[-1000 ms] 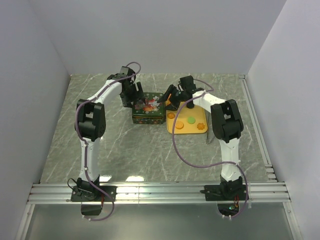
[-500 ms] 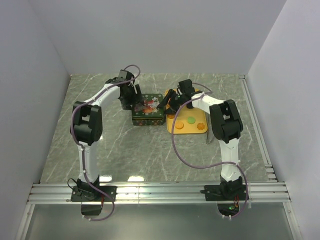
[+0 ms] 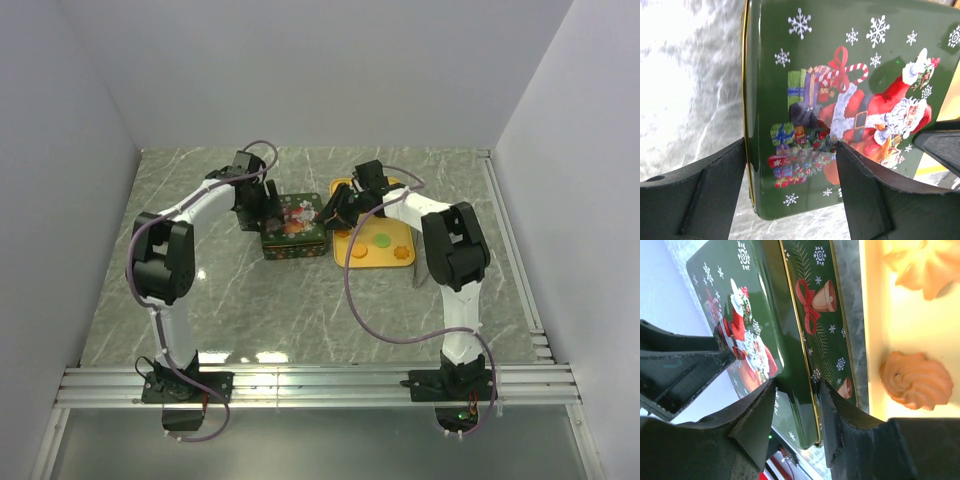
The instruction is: Pack the cookies
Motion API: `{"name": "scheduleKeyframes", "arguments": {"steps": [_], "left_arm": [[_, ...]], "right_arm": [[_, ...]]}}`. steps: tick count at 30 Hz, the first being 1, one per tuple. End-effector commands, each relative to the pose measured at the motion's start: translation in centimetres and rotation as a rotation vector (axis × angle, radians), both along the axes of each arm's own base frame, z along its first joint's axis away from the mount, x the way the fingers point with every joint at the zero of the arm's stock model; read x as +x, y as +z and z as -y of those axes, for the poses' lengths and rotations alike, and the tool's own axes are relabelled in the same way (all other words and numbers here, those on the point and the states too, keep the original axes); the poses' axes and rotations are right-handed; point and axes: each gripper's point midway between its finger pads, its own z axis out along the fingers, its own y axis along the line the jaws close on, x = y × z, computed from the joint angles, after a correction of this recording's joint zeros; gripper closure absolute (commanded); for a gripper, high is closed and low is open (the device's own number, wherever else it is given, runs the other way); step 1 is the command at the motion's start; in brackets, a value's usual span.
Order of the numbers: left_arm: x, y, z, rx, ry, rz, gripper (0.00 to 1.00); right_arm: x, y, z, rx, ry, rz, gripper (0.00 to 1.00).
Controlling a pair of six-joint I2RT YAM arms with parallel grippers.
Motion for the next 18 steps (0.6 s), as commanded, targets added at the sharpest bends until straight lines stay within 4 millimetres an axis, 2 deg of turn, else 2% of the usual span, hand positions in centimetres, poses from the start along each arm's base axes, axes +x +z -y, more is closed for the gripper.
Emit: {"name": "scheduleKeyframes", "arguments": {"steps": [1, 8, 13, 16, 18], "left_arm": [[-2.5, 0.3, 0.0, 0.037, -0.01, -0.025, 0.24], [-4.2, 0.4, -0.5, 0.063, 0.004, -0.019, 0.24], [-5.6, 0.5, -0.7, 0.073, 0.018, -0.007, 0.25], [-6.4, 0.3, -1.0, 0.079, 0.031, 0.002, 0.28], [-7.1, -0.1, -1.1, 0.081, 0.038, -0.006, 0.31]], "right_arm": [[-1.9, 2.7, -1.0, 0.002, 0.056, 0.051, 0.53], [-4.7, 2.8, -1.4, -0.027, 0.096, 0.053, 0.52], [-7.0, 1.8, -1.1, -0.061, 0.111, 0.039, 0.53], [-8.3, 1.4, -1.1, -0.089, 0.131, 0.043, 0.58], [-8.9, 1.3, -1.0, -0.105, 0.14, 0.051, 0.64]]}}
